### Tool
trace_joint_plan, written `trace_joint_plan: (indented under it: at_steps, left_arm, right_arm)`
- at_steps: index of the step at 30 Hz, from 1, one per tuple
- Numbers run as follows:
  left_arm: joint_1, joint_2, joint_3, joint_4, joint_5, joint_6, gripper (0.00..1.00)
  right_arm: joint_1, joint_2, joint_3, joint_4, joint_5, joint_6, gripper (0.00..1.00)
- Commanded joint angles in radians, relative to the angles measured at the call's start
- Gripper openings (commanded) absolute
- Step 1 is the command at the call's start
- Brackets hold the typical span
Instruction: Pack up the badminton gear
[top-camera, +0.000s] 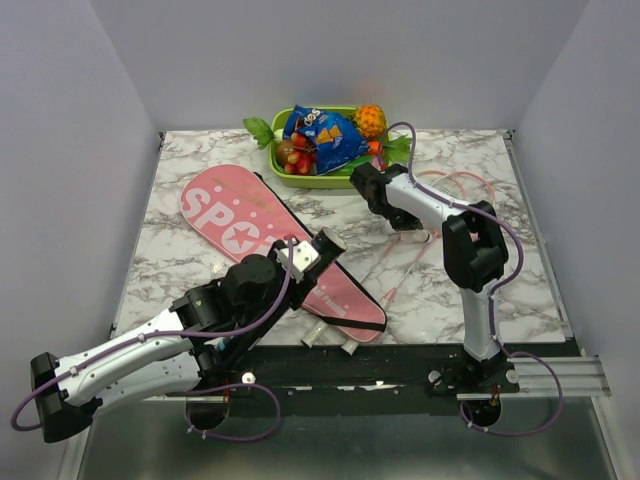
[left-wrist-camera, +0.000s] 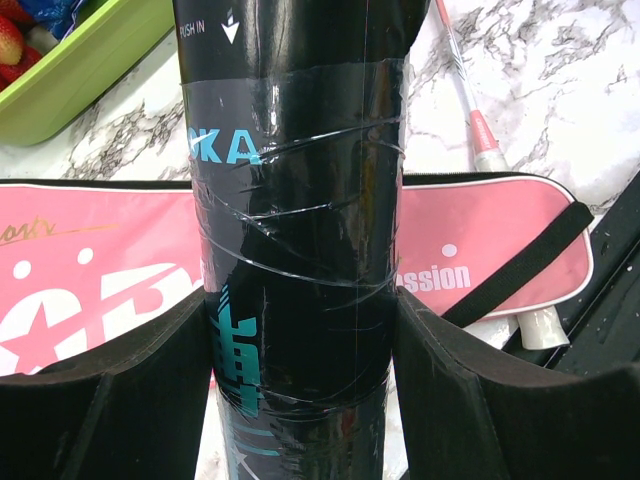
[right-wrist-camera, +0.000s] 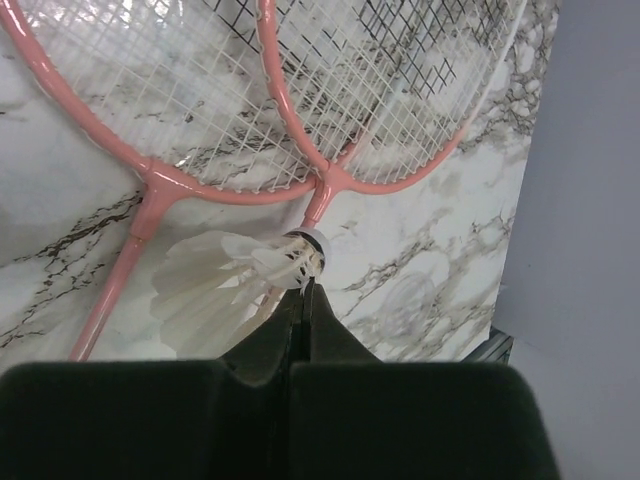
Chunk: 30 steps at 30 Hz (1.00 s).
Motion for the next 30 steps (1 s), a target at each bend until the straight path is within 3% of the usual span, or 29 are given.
trace_joint_plan:
  at_steps: [1,6,12,15,22,30]
  left_arm:
    - [0.004,0.013,0.0,0.032,-0.01,0.017,0.0]
    - [0.004,0.05,0.029,0.046,0.036,0.066,0.0]
    - [0.003,0.084,0.034,0.09,0.098,0.11,0.0]
    - [0.003,0.086,0.018,0.142,0.128,0.118,0.0]
    - [0.001,0.064,-0.058,0.323,0.208,0.129,0.0]
    - [-0.002,0.112,-0.098,0.421,0.254,0.1,0.0]
  right_arm:
    - [0.008,-0.061,0.022,-0.041,0.075,0.013,0.01]
    - [0.006,-0.176,0.001,-0.041,0.056,0.004,0.01]
    - [0.003,-0.416,-0.064,0.039,-0.156,-0.046,0.01]
    - [-0.021,-0.531,-0.102,0.075,-0.325,-0.076,0.01]
    - [-0.185,-0.791,-0.228,0.209,-0.939,-0.119,0.0]
    - [-0.199,-0.905,-0.249,0.244,-1.286,-0.131,0.0]
